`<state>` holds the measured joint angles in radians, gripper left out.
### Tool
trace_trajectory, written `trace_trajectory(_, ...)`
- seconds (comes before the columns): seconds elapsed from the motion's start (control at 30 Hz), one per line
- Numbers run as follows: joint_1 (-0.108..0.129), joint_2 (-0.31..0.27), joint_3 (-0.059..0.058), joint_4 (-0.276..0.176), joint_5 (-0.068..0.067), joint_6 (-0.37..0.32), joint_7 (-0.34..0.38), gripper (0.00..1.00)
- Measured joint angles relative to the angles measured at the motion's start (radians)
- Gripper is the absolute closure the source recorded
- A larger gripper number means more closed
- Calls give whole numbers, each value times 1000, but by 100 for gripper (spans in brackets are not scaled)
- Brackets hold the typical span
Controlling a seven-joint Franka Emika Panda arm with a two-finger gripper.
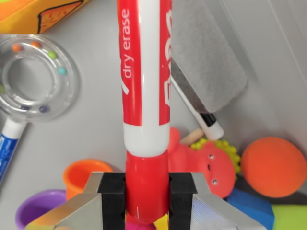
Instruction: Pick an object from the bin
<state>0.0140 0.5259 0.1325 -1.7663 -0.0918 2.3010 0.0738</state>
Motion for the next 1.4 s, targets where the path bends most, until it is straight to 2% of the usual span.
trace_trajectory(0.53, 0, -90, 1, 29, 21, -126, -13, 100)
trace_trajectory(0.8, 0, -116, 1, 48, 25, -174, -17, 100)
trace_trajectory(1.4, 0, -136, 1, 66, 29, -215, -20, 100)
